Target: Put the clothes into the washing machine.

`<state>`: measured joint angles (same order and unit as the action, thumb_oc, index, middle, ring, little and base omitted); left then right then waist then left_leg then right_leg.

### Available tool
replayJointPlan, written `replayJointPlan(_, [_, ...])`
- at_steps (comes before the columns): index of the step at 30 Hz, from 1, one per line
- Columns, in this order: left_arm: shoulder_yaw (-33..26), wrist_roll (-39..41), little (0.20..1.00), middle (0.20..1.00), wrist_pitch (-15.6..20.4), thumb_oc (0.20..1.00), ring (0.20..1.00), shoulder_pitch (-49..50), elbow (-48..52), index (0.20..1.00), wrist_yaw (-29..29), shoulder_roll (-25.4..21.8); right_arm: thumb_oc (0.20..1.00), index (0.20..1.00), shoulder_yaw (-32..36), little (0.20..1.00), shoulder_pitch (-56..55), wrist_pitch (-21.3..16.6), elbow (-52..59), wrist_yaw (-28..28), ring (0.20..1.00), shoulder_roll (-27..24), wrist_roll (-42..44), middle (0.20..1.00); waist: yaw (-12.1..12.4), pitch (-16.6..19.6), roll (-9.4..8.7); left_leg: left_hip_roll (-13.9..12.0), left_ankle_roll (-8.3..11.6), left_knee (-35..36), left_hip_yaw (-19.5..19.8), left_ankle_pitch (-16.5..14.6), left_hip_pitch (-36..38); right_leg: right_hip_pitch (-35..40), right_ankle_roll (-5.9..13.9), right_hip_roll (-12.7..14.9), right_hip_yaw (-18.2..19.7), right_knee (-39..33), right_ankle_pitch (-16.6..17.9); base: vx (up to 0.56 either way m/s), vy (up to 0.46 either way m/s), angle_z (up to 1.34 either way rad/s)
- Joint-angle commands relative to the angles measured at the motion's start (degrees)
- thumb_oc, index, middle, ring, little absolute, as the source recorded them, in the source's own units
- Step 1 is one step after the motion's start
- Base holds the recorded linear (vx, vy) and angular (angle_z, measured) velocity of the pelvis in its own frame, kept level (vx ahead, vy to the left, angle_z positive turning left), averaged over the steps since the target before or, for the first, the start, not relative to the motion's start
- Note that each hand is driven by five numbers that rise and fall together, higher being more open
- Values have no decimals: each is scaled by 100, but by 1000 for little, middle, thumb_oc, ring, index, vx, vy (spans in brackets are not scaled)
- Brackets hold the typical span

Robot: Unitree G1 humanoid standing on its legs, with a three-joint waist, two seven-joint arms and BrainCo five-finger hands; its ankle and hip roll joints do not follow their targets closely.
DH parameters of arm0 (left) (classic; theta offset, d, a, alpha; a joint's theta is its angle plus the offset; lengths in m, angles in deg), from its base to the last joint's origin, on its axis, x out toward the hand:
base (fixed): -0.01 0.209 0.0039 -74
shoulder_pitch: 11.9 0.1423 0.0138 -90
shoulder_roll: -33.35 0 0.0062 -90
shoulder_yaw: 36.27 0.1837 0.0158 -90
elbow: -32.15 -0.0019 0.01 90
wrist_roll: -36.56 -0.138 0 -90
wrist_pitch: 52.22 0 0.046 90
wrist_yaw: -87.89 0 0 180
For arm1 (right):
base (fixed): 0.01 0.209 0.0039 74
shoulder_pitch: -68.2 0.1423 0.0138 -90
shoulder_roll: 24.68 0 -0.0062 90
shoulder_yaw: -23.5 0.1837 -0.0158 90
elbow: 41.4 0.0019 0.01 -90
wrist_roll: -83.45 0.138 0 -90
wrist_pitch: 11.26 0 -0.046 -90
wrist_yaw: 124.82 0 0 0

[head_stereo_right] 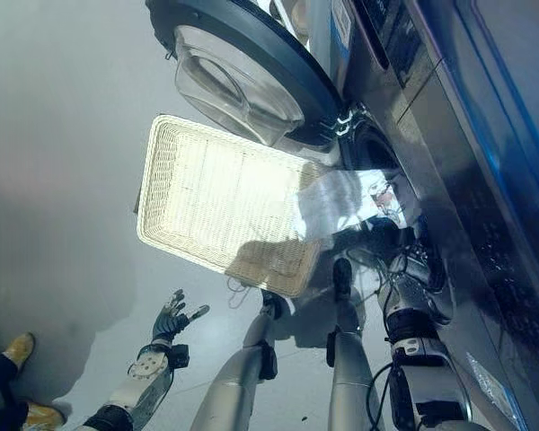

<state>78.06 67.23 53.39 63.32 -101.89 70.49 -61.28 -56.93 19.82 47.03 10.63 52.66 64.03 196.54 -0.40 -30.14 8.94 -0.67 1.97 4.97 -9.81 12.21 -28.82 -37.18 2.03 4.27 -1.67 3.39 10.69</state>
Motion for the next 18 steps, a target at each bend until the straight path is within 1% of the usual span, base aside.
replayJointPlan(1, [39,155,1000,1000,-14,1000,1000,75,-156,1000,-16,18,200,200,777,200,124,-1630,873,-285,200,-1013,-9,200,-212,35,238,382,42,-706,134,-604,-193,130,269,-14,-471,459,-545,29,-45,-3])
replayJointPlan(2, [28,141,1000,1000,-61,1000,1000,100,-139,1000,3,-9,200,200,855,200,152,-2003,959,-494,200,-1113,-9,200,-220,35,230,379,51,-725,144,-657,-146,178,269,-24,-470,491,-616,77,-88,-9])
replayJointPlan(3, [36,118,1000,1000,-146,1000,1000,139,-64,1000,35,-98,200,200,1100,200,316,-3147,1151,-983,200,-1432,-9,200,-240,35,221,367,56,-764,166,-673,-164,178,239,-65,-449,548,-662,77,-88,-9])
replayJointPlan(4, [36,118,1000,1000,-146,1000,1000,139,-64,1000,35,-98,200,200,1100,200,316,-3147,1151,-983,200,-1432,-9,200,-240,35,221,367,56,-764,166,-673,-164,178,239,-65,-449,548,-662,27,-78,-9])
replayJointPlan(5, [26,116,1000,1000,-162,1000,1000,130,-45,1000,34,-117,200,200,1141,200,342,-3266,1195,-1042,200,-1484,-9,200,-243,35,218,362,51,-772,165,-631,-218,134,226,-74,-446,549,-616,24,-45,-8])
replayJointPlan(6, [49,126,1000,1000,-222,1000,1000,153,28,1000,26,-185,200,200,1242,200,352,-3690,1293,-1197,200,-1630,-9,200,-251,35,211,362,61,-791,198,-679,-190,173,226,-86,-436,593,-689,32,-108,-13])
replayJointPlan(7, [68,191,1000,1000,-358,1000,1000,112,196,1000,17,-321,200,200,1323,200,458,-4246,1292,-1341,200,-1929,-9,200,-245,35,218,356,59,-824,231,-616,-294,87,190,-123,-421,643,-652,62,-116,-8])
replayJointPlan(9, [93,268,1000,1000,-483,1000,1000,90,351,1000,8,-419,200,200,1245,200,573,-4419,1166,-1492,200,-2205,-9,200,-225,35,238,359,63,-859,266,-598,-335,49,170,-142,-420,718,-684,41,-87,0])
replayJointPlan(10, [87,316,1000,1000,-568,1000,1000,75,440,1000,28,-490,511,511,1170,511,625,-4342,1158,-1628,511,-2360,-9,511,-218,35,253,364,69,-902,285,-584,-375,7,164,-141,-426,776,-698,47,-67,0])
replayJointPlan(11, [82,349,1000,1000,-616,1000,1000,63,473,1000,52,-521,915,915,1095,915,646,-4128,1157,-1668,915,-2426,-9,915,-216,35,269,369,71,-939,297,-573,-412,-28,154,-148,-426,827,-716,42,-52,-2])
replayJointPlan(12, [81,379,1000,1000,-633,1000,1000,51,470,1000,72,-534,1000,1000,1032,1000,657,-3988,1094,-1708,1000,-2451,-9,1000,-218,35,279,378,72,-980,313,-572,-446,-63,142,-154,-422,876,-737,44,-43,-6])
replayJointPlan(15, [130,410,1000,1000,-621,1000,1000,3,378,1000,111,-485,1000,1000,785,1000,704,-3385,875,-2083,1000,-2339,-9,1000,-189,35,344,419,52,-1092,370,-564,-551,-171,98,-173,-411,1034,-811,49,-42,-4])
replayJointPlan(16, [161,423,1000,1000,-593,1000,1000,19,352,1000,155,-481,1000,1000,707,1000,731,-3069,667,-2119,1000,-2315,-9,1000,-169,35,377,440,49,-1124,398,-616,-527,-152,89,-165,-413,1113,-911,51,-31,0])
replayJointPlan(17, [161,423,1000,1000,-593,1000,1000,19,352,1000,155,-481,1000,1000,707,1000,731,-3069,667,-2119,1000,-2315,-9,1000,-169,35,377,440,49,-1124,398,-616,-527,-152,89,-165,-413,1113,-911,0,0,0])
replayJointPlan(18, [159,425,1000,1000,-586,1000,1000,9,351,1000,166,-484,1000,1000,693,1000,758,-2973,614,-2122,1000,-2316,-9,1000,-163,35,387,440,43,-1129,398,-580,-572,-193,78,-165,-419,1117,-877,0,0,0])
